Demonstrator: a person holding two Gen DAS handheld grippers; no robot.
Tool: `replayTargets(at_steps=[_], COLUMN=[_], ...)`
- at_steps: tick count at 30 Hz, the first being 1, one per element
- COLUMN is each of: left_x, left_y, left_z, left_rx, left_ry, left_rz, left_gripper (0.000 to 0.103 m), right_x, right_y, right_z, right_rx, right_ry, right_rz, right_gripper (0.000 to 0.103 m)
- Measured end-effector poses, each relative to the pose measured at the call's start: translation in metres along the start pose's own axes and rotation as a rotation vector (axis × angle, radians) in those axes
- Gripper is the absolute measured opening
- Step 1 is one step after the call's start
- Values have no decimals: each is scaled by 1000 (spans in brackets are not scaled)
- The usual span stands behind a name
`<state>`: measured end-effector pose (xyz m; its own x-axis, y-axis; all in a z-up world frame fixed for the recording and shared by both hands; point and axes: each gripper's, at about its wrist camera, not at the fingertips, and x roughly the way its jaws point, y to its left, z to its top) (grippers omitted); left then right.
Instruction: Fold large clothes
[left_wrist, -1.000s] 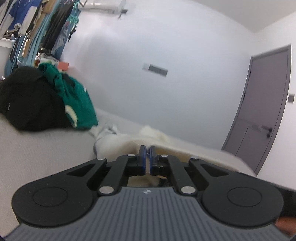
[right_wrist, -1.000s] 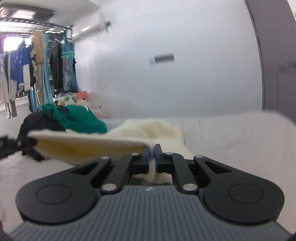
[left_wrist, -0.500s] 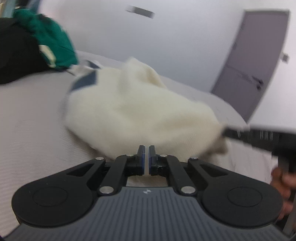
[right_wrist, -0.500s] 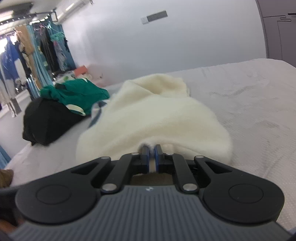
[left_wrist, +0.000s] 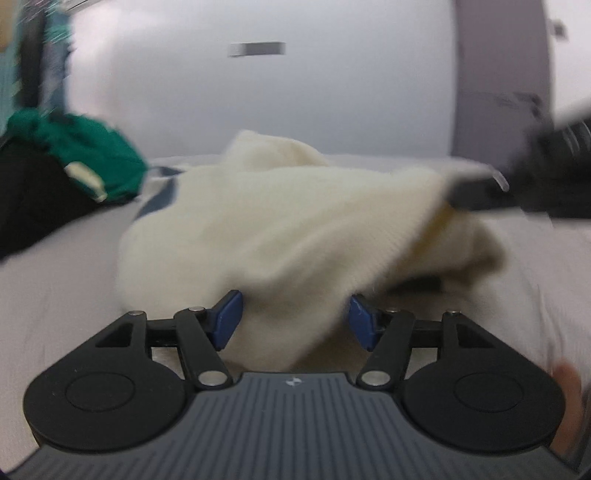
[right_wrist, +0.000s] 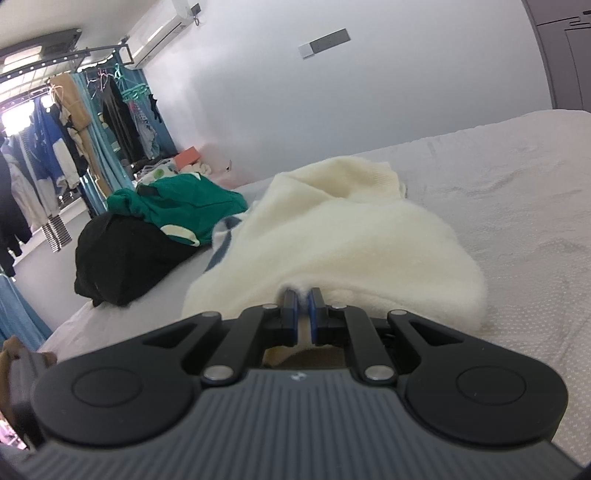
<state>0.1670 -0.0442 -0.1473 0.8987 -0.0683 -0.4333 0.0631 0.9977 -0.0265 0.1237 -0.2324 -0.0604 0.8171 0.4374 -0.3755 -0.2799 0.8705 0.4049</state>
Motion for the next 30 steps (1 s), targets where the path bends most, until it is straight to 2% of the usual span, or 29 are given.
replayTargets(at_steps=[2, 5, 8, 11, 13, 15, 16, 17, 19, 21, 24, 25, 28, 30], left_x=[-8, -23, -18, -5, 11, 18, 20, 23, 22, 14, 2, 0, -6, -14], left_y=[15, 32, 35, 29, 16, 9, 9, 11, 24, 36, 45, 47, 57, 67], left_z=[4, 10, 7, 3, -3, -10, -11, -12, -11, -9, -5, -5, -2, 4], left_rx=[-90, -171, -177, -159, -70, -21, -12, -18, -84, -138, -208, -225, -288, -354], left_ry=[-41, -90, -33, 35, 84, 96, 103, 109, 111, 84, 50, 49, 24, 15], left_rz=[14, 42, 62, 103, 214, 280, 330, 374, 413, 412, 324, 290, 200, 129], left_gripper=[68, 72, 73, 73, 73, 73, 73, 73, 71, 68, 40, 24, 14, 13], right_x=[2, 5, 4, -2, -8, -15, -18, -21, -30, -31, -18, -11, 6, 14], right_y=[2, 6, 11, 15, 19, 26, 28, 31, 36, 42, 41, 40, 39, 41], right_z=[-1, -2, -3, -3, -3, -2, -2, -2, -1, 0, -2, -2, -8, -12], right_rx=[-25, -50, -72, -75, -89, -122, -140, -156, -189, -247, -242, -238, -233, -239], right_ry=[-4, -3, -22, -57, -96, -144, -166, -193, -260, -278, -186, -135, -22, 39], right_rz=[-29, -48, -23, 48, 81, 90, 82, 72, 57, 6, 21, 39, 43, 69], right_gripper=[9, 9, 9, 9, 9, 9, 9, 3, 3, 3, 3, 3, 6, 6])
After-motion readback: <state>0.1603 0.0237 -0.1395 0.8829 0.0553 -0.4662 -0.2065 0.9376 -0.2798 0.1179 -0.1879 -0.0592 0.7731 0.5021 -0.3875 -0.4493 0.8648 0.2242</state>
